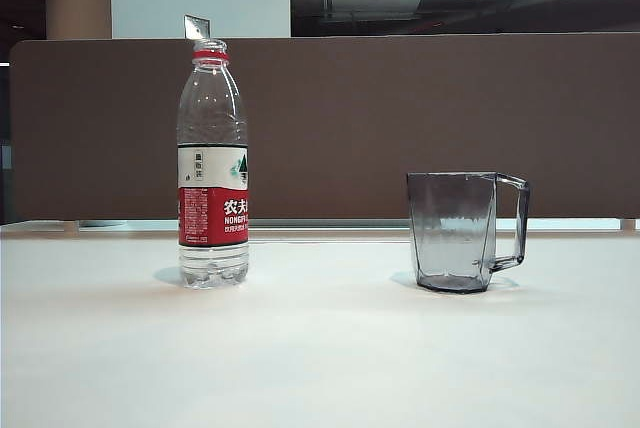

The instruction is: Pick up the mineral water bottle with the left hand on the table and pour water into the mug until it's half full.

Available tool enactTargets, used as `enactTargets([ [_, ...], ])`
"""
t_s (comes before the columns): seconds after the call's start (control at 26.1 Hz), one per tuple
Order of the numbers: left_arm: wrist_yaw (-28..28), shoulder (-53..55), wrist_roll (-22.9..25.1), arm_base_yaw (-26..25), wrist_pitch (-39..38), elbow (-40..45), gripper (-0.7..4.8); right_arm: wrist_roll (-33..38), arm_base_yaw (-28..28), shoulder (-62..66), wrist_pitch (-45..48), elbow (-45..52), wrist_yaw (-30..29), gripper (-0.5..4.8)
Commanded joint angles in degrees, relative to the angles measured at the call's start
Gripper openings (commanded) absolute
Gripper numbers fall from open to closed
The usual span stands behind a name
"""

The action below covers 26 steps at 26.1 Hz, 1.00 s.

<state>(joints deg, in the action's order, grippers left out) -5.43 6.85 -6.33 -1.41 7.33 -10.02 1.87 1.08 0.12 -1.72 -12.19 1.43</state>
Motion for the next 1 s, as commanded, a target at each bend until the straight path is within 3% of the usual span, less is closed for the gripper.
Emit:
enactTargets([
  [0.04,-0.15,4.42,0.31,0.39,2.60,-2.71,-0.06,0.02,0.04,0.11,-1.81,-2.34,0.02,-0.02],
  [0.19,-0.15,10.25,0.31,1.73,4.02,-5.64,-0.06,0.02,0.04,0.68,-2.67,-4.20,-0.04,-0.02],
  [0.54,-0.15,22.25,0.31,13.99,9.14,-10.14,-0.06,0.00,0.31,13.73,-1.22,-13.53,-0.83,-0.02],
  [0.69,-0.15,25.70,0.31,18.29,9.14,-11.10,-0.06,-0.02,0.46,18.03,-2.03,-16.57,-3.87,-0.02],
  [0.81,-0.15,28.24,0.28,20.15,9.53,-11.39,-0.06,-0.17,1.88,21.46,-2.71,-18.95,-7.50,-0.02],
  [1.0,-0.15,29.57,0.28,20.22,10.91,-11.39,-0.06,-0.22,6.47,23.02,-2.84,-19.78,-7.15,-0.03],
])
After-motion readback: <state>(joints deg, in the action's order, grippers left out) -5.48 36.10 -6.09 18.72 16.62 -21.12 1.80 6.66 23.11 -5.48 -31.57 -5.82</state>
